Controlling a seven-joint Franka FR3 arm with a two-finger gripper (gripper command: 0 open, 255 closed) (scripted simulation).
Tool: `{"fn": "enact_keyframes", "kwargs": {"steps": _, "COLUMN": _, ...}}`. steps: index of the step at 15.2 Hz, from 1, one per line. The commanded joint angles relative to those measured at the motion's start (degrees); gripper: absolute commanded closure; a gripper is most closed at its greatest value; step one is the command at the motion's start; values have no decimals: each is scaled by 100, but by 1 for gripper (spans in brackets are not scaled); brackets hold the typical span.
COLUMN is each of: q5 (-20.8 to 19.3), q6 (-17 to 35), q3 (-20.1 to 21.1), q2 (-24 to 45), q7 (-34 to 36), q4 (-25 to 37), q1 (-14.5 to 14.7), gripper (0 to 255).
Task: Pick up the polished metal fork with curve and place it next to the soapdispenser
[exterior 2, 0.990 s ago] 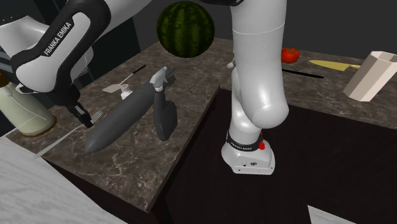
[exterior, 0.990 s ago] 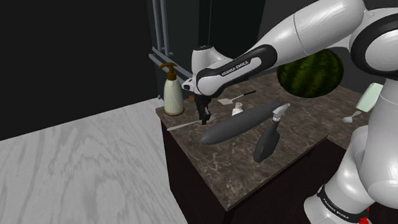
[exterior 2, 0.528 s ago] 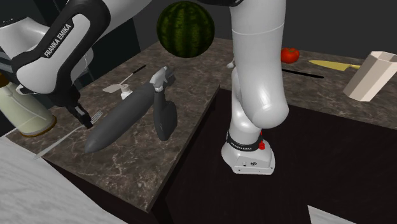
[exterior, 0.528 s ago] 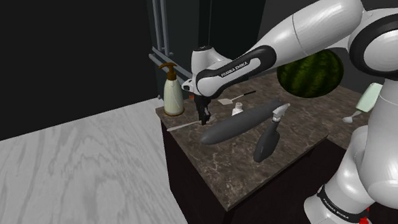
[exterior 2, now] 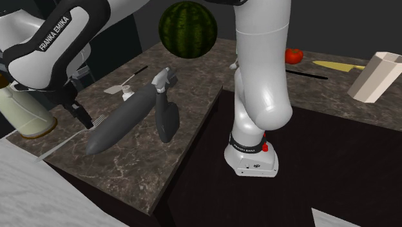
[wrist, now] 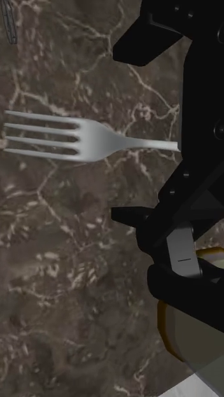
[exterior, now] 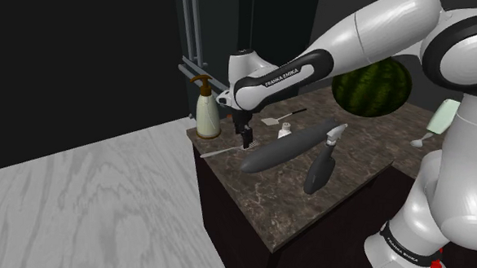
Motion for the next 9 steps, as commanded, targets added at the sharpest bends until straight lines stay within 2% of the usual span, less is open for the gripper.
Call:
{"fn": "enact_keyframes", "kwargs": {"steps": 1, "q5": -23, "q6": -300, "q3": -2, "q2": -195, "q7": 13, "q4": 100, "q1": 12, "gripper": 0}}
{"fn": "enact_keyframes", "kwargs": {"steps": 2, "q5": -29, "q6": -439, "q3": -1, "q2": -256, "q7": 17, "q4": 179, "q1": 17, "gripper": 0}}
{"fn": "enact_keyframes", "kwargs": {"steps": 9, "q5": -29, "q6": -439, "q3": -1, "q2": -256, "q7": 17, "q4": 179, "q1": 17, "gripper": 0}}
